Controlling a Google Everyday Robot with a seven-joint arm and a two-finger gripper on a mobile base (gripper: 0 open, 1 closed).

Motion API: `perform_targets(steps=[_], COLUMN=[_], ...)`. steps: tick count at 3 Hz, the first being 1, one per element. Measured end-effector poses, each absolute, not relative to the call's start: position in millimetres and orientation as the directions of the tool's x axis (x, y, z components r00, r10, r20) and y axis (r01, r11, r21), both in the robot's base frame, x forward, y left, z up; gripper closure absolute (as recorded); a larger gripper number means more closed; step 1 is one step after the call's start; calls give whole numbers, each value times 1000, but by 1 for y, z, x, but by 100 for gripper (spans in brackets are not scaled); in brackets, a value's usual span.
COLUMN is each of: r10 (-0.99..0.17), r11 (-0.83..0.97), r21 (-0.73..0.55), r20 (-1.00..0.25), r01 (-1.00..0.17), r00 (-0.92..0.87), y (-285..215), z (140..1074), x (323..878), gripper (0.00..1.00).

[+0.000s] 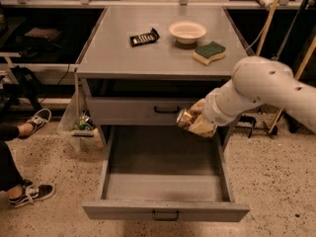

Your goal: Place orange can into middle drawer

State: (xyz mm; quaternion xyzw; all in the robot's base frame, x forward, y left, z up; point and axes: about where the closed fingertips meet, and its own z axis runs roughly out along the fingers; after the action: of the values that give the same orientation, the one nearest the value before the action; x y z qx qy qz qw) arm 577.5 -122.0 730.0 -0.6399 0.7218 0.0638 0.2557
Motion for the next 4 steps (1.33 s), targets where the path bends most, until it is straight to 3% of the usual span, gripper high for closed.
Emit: perform_targets(steps=[2,4], r10=[-881,-860], r11=[199,227], r21=[-281,-178], r20=[-470,-498], r01=[-939,-957], r00=[-46,-111], y=[-120,-129], z=[730,614], x=[593,605], gripper=[100,100])
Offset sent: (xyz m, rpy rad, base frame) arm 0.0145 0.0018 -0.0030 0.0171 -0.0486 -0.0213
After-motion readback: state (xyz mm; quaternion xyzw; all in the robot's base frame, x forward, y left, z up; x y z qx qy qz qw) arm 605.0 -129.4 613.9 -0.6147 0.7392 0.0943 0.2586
